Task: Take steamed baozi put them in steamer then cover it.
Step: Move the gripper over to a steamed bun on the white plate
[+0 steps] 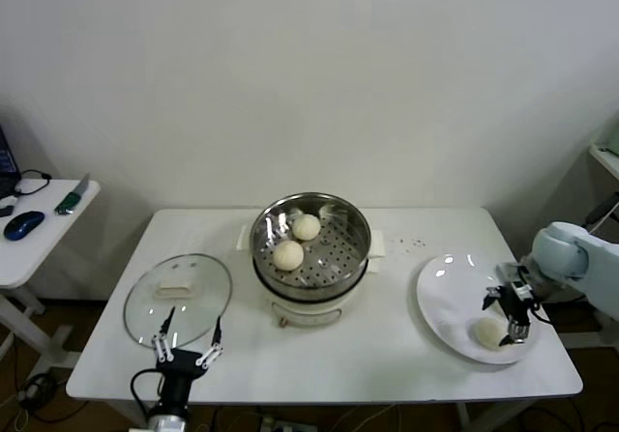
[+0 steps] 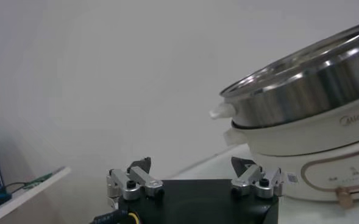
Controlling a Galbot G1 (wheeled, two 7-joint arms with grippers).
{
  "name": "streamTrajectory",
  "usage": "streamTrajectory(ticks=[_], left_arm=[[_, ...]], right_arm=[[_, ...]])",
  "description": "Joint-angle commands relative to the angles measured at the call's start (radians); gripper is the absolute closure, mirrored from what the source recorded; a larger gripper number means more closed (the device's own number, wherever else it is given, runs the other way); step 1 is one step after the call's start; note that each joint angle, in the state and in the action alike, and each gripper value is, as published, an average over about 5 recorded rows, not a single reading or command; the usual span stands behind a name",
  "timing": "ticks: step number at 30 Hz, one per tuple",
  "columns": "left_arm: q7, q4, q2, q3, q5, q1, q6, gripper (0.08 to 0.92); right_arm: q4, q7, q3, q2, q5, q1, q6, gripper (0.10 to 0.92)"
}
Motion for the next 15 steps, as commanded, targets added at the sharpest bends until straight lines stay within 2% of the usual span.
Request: streamTrajectory(ticks=[1,15], left_arm=[[-0.001,0.004,0.0,-0.002,0.0,0.002,-0.001,0.177],[0.0,0.022,0.0,0.0,0.002,-0.006,-0.002,0.177]], right_arm=[[-0.06,0.001,0.096,0.004,-0.067,-0.115,0.009,0.203],[-0.121,0.009,0.078,0.087,-0.074,-0.112,0.014,0.203]])
